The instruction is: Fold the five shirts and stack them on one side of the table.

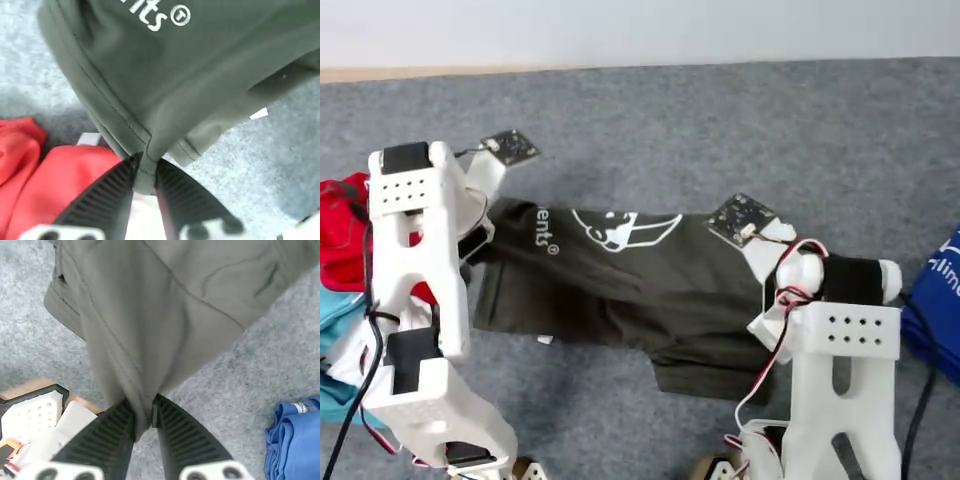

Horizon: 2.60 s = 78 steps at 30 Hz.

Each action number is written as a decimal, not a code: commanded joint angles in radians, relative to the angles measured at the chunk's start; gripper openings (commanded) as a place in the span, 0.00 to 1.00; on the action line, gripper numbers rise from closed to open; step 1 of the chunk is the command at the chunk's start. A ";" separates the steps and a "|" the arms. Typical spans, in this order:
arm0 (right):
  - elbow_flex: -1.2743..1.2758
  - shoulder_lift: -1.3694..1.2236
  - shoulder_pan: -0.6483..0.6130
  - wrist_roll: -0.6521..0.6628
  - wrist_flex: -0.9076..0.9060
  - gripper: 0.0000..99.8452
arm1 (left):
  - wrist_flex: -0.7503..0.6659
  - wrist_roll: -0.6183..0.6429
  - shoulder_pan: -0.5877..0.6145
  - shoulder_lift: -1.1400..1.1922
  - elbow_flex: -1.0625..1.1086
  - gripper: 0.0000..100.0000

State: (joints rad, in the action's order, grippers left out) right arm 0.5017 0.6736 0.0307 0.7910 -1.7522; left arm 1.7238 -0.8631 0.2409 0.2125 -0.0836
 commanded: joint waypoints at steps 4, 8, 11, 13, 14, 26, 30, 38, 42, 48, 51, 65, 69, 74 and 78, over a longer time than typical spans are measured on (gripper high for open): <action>-0.046 0.028 0.059 0.052 -0.047 0.01 | 0.031 -0.046 0.035 -0.015 0.061 0.00; -0.009 0.028 0.051 0.052 -0.047 0.01 | 0.031 -0.063 0.069 0.017 0.076 0.00; 0.015 0.033 0.042 0.051 -0.048 0.01 | 0.031 -0.063 0.083 0.043 0.071 0.00; 0.020 0.051 0.041 0.048 -0.048 0.01 | 0.031 -0.061 0.083 0.052 0.071 0.00; 0.025 0.062 0.041 0.048 -0.048 0.01 | 0.031 -0.061 0.081 0.052 0.071 0.00; 0.133 0.104 -0.148 -0.149 -0.035 0.01 | 0.026 -0.018 0.037 0.054 0.073 0.00; 0.181 0.110 -0.162 -0.184 0.018 0.01 | 0.005 -0.018 0.037 0.061 0.076 0.00; 0.226 0.110 -0.159 -0.183 0.059 0.02 | -0.008 -0.017 0.044 0.054 0.076 0.05; 0.219 0.111 -0.153 -0.181 0.048 0.08 | -0.006 -0.017 0.041 0.052 0.071 0.09; 0.199 0.111 -0.153 -0.264 0.054 0.19 | 0.031 -0.018 0.029 0.041 0.048 0.09; 0.157 0.111 -0.153 -0.264 0.047 0.20 | 0.031 -0.018 0.020 -0.017 0.050 0.09; -0.144 0.111 -0.153 -0.264 -0.042 0.20 | 0.029 -0.017 -0.011 -0.327 0.054 0.15; -0.146 0.111 -0.153 -0.264 -0.042 0.20 | 0.029 -0.017 -0.012 -0.327 0.058 0.15; -0.146 0.111 -0.153 -0.264 -0.042 0.22 | 0.026 -0.017 -0.017 -0.327 0.090 0.15; -0.149 0.097 -0.153 -0.313 -0.022 0.28 | -0.005 0.012 -0.008 -0.327 0.094 0.15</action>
State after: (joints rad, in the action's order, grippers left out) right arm 0.4051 0.7672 -0.1227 0.5240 -1.7507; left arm 1.7238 -0.8876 0.2302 -0.0698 0.0146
